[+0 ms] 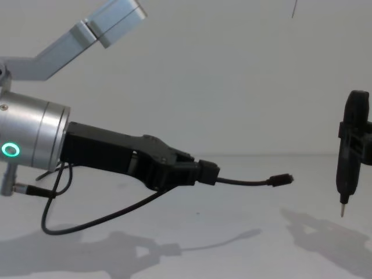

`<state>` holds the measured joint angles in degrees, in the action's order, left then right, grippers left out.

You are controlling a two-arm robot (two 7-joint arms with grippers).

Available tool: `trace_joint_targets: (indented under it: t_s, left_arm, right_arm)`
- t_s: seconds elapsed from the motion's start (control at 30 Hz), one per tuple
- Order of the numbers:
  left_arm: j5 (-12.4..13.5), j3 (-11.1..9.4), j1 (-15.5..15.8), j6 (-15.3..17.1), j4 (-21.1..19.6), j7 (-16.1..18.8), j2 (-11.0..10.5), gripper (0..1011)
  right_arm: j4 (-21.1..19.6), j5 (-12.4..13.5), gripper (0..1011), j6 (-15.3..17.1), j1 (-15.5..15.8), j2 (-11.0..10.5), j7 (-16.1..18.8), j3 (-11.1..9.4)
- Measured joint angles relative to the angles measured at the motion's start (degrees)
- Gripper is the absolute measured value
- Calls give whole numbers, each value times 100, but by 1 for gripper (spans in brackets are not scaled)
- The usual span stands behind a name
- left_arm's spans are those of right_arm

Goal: Pick up the data cable with the one hand.

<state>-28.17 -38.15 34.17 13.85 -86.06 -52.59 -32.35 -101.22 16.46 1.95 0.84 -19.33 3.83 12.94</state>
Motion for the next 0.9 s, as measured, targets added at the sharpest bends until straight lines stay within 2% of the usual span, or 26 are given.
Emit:
trace_joint_targets:
  t_s: [0.37, 0.9]
  left_arm:
    - [91, -37, -6, 78, -59, 122, -159, 39]
    - [131, -53, -8, 115, -85, 178, -231, 39]
  right_arm:
    - [0, 0, 269, 0, 0, 0, 0, 0]
    - [0, 0, 269, 0, 0, 0, 0, 0]
